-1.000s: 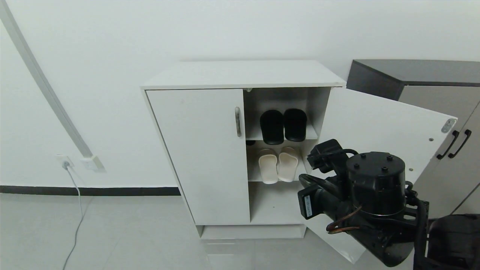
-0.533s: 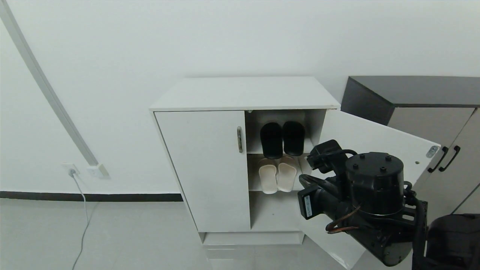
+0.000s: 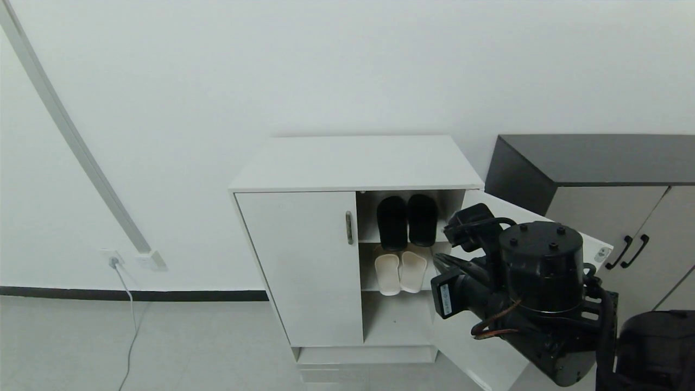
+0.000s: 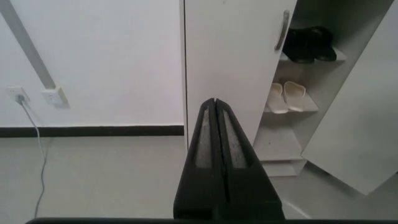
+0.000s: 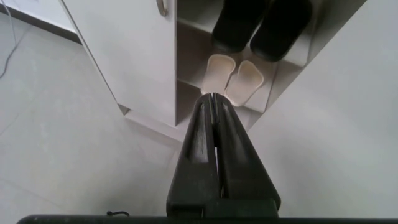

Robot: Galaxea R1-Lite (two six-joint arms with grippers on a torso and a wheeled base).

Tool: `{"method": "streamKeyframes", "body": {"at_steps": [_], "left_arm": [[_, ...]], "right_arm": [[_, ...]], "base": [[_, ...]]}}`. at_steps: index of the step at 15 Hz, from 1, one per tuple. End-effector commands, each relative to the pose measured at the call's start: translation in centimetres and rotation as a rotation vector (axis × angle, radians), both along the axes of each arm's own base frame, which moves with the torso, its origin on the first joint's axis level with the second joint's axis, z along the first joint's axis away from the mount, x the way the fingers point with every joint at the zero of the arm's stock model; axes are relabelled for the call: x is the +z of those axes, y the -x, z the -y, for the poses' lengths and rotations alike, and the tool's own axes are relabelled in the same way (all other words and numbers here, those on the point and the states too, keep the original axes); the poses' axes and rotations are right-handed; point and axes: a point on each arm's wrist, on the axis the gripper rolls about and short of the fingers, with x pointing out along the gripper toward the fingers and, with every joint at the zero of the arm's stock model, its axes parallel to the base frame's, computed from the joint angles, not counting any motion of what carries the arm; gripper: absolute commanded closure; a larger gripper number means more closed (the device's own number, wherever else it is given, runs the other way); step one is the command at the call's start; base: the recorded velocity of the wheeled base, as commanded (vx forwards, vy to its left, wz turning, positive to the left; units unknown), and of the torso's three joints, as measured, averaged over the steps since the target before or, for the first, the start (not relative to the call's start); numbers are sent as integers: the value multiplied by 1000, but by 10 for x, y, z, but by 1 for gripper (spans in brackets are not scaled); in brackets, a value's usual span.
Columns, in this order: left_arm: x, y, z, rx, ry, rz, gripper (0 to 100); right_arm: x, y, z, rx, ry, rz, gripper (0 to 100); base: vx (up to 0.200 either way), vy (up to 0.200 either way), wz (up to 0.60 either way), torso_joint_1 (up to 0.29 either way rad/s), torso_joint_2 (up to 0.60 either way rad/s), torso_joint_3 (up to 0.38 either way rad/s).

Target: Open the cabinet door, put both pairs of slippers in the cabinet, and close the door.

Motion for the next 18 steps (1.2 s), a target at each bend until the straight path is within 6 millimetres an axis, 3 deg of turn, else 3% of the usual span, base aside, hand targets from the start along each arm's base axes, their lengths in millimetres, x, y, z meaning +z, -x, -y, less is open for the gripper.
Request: {"method": "streamKeyframes", "body": {"at_steps": [1,8,18], "left_arm": [[0,0,0,0,0,-1,100],[0,0,0,0,0,-1,100],[0,0,0,0,1,-1,100]], "right_arm": [[-1,0,-1,0,1,-1,100],[-1,0,0,0,2,-3,100],[-4,-3,3,-8,6,-11,100]], "base": [[0,0,0,232,-564,-320],[0,0,0,249,-561,-318],[0,0,0,164,-350,-185]]}}
